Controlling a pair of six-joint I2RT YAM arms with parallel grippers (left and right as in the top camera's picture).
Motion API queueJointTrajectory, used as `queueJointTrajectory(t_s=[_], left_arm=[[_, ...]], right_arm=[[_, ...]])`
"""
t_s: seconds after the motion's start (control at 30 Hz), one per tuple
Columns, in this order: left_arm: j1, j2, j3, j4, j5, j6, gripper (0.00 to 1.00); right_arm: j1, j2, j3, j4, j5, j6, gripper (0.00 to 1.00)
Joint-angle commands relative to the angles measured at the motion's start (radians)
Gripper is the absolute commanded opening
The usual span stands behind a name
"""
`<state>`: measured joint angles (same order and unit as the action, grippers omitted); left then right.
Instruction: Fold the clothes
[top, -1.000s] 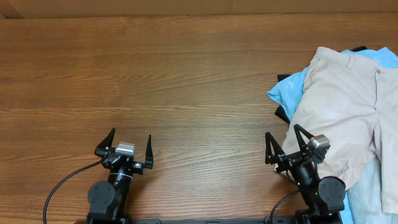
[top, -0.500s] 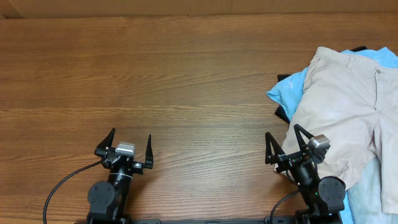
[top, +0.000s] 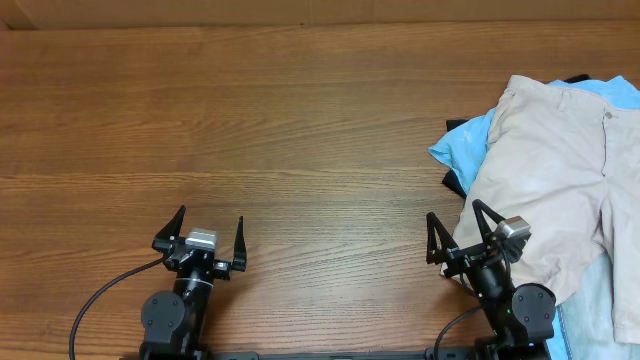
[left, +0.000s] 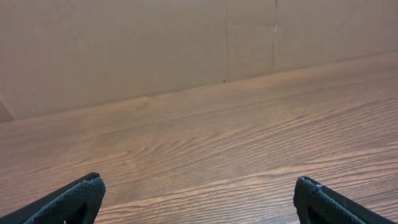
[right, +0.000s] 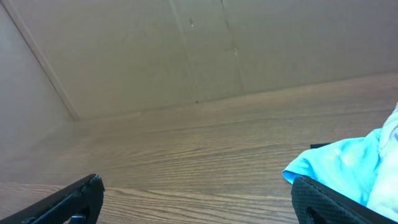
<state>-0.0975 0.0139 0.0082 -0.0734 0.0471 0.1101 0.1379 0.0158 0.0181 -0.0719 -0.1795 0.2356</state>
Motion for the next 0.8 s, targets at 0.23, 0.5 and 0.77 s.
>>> queueJointTrajectory(t_s=[0.23,0.5,0.77], left_arm=[[0.005,-0.002,-0.003,-0.001,-0.014,-0.010,1.00],[0.005,-0.002,-0.003,0.081,0.071,-0.010,1.00],[0.006,0.016,0.178,0.140,0.140,-0.019,1.00]], right_arm=[[-0.003,-0.002,-0.010,0.008,0.017,0.001,1.00],[-0.003,-0.002,-0.003,0.067,-0.035,0.048,1.00],[-0.003,0.028,0.201,-0.047,-0.020,0.079,1.00]])
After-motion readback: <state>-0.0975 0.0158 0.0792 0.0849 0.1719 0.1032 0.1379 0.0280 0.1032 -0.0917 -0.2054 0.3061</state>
